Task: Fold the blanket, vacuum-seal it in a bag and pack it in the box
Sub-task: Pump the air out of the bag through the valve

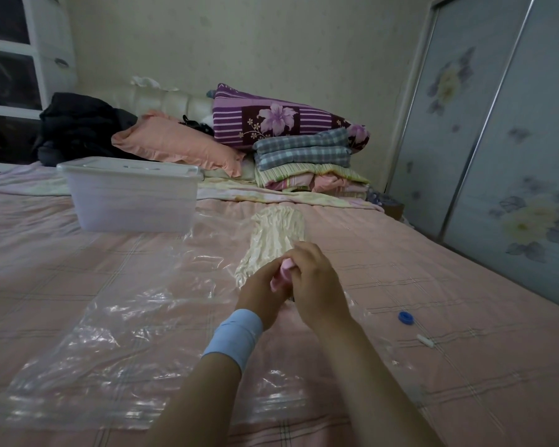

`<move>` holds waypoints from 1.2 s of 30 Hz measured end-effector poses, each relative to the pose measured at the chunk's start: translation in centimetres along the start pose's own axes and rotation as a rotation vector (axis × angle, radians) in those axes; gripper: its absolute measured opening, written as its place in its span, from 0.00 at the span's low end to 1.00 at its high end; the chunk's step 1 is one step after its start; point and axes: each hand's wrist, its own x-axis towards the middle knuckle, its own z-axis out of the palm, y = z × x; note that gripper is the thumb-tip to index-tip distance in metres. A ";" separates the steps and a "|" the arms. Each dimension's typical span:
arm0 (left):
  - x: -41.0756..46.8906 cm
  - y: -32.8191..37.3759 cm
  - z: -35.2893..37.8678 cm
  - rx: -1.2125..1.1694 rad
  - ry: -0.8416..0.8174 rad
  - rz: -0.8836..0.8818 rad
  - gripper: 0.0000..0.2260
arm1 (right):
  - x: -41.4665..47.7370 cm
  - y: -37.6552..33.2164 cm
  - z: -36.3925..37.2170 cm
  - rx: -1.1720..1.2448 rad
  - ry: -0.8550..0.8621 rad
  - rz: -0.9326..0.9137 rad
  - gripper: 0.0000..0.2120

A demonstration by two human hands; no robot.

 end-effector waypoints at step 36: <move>-0.5 0.0 -0.8 -0.030 -0.010 0.008 0.21 | 2.5 -4.7 -6.3 0.007 0.487 -0.289 0.09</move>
